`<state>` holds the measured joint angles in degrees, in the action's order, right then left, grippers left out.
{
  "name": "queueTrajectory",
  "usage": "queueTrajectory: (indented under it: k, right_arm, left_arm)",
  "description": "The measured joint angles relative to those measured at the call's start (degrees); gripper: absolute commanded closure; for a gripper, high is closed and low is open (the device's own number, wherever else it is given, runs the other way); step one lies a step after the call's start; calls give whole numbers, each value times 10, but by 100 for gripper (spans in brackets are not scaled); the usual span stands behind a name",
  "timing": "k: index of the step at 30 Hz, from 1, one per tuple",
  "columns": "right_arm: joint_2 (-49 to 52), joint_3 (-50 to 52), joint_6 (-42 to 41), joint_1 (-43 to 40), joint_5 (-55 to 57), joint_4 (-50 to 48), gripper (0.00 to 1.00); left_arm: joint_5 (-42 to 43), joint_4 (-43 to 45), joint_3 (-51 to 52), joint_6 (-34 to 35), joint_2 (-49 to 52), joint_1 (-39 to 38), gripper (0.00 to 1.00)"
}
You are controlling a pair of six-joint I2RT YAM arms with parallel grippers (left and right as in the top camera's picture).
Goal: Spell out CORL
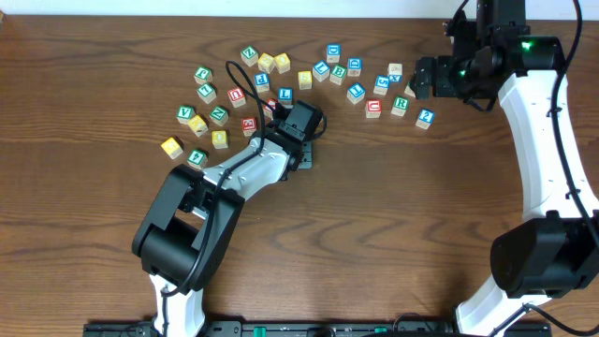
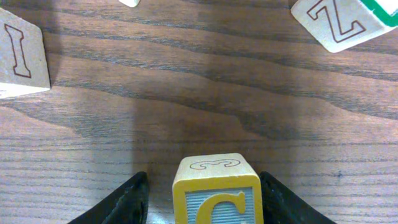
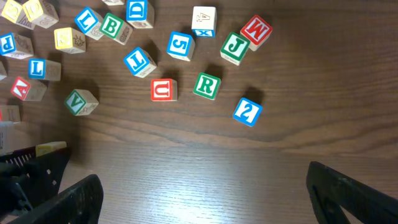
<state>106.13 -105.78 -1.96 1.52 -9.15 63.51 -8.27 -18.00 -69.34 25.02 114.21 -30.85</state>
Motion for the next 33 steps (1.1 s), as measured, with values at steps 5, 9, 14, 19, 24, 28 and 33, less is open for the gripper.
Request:
queueTrajectory:
  k: [5,9,14,19,24,28,33]
  right_arm:
    - [0,0,0,0,0,0,1]
    - [0,0,0,0,0,0,1]
    - [0,0,0,0,0,0,1]
    - [0,0,0,0,0,0,1]
    - [0,0,0,0,0,0,1]
    - [0,0,0,0,0,0,1]
    - [0,0,0,0,0,1,1]
  left_arm:
    - [0,0,0,-15,0,0,45]
    - [0,-2,0,-24,-1,0,45]
    - [0,-5,0,-46,-2,0,45]
    - [0,-7,0,-58,-3,0,45]
    - [0,-7,0,-66,-3,0,45]
    - [0,-6,0,-73,-3,0,45]
    - [0,-7,0,-78,-3,0,45]
